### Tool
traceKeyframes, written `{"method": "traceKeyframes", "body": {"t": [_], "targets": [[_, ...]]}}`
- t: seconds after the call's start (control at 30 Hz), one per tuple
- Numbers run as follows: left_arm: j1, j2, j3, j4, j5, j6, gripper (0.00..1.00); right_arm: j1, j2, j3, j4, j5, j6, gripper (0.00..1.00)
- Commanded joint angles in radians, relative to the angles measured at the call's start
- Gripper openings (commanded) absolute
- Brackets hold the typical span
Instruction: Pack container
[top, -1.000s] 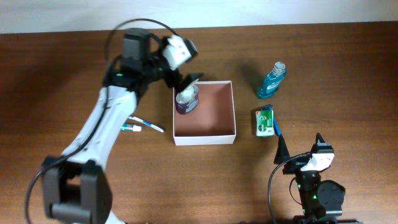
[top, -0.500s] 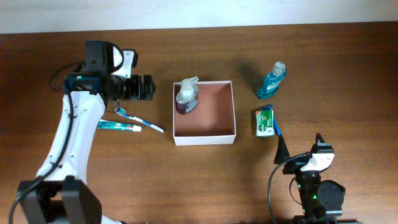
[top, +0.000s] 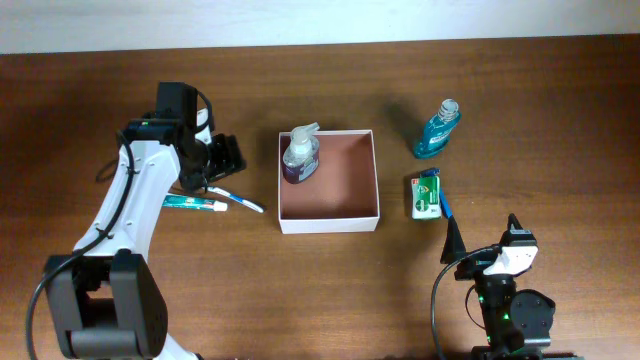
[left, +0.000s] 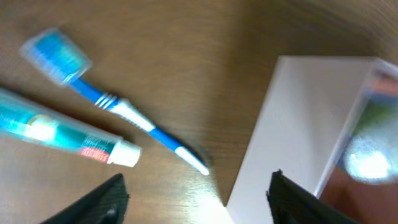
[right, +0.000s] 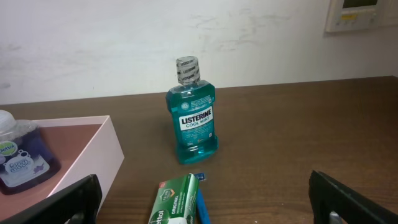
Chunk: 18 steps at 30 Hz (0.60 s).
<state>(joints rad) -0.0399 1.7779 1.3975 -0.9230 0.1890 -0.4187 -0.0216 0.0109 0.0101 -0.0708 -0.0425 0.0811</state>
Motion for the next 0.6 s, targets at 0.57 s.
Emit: {"method": "traceKeyframes", "body": {"t": [0.57], "targets": [[0.076,0.007,-0.246,0.071,-0.151,-0.448,0.50,0.008,-0.005,-0.005,-0.005,0.009,0.001,0.98]]}}
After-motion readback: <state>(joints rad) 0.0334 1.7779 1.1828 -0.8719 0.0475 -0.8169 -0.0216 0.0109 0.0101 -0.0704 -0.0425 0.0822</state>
